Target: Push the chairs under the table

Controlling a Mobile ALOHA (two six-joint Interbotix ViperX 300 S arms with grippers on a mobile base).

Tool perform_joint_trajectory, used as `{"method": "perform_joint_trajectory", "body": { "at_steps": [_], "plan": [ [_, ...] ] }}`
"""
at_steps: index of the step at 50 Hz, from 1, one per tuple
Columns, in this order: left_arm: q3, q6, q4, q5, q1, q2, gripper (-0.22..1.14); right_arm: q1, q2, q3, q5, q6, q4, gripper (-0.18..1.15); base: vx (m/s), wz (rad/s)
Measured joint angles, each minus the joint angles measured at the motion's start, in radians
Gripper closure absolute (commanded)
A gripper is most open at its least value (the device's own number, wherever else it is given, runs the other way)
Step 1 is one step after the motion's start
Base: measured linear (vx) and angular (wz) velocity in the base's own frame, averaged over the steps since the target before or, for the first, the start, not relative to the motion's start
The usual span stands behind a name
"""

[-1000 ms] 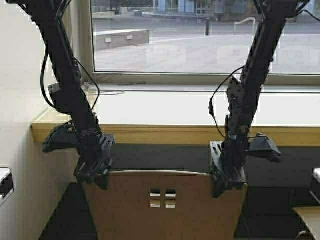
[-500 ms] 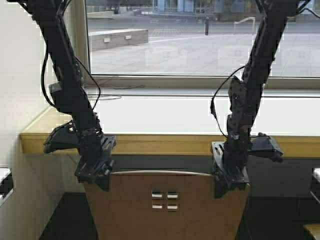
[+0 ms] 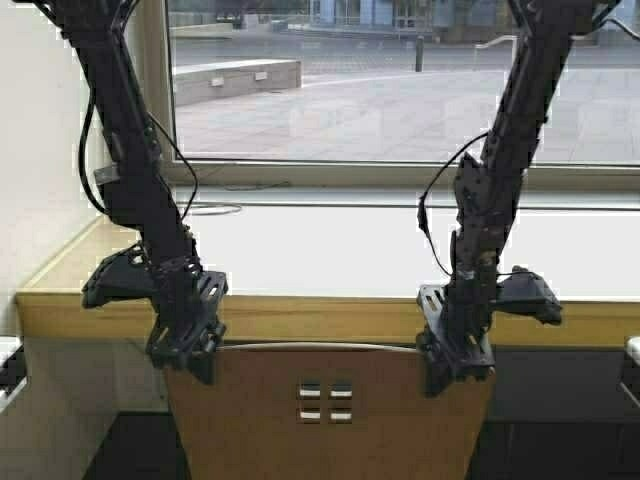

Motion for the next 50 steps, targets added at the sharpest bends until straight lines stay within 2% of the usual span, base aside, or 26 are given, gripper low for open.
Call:
{"method": "perform_joint_trajectory", "body": {
  "at_steps": [50],
  "plan": [
    [0.0, 0.002, -0.005, 0.0, -0.006, -0.002, 0.87, -0.005, -0.008, 0.035, -0.003, 0.002, -0.02, 0.92, 0.19, 0.01]
  ]
}}
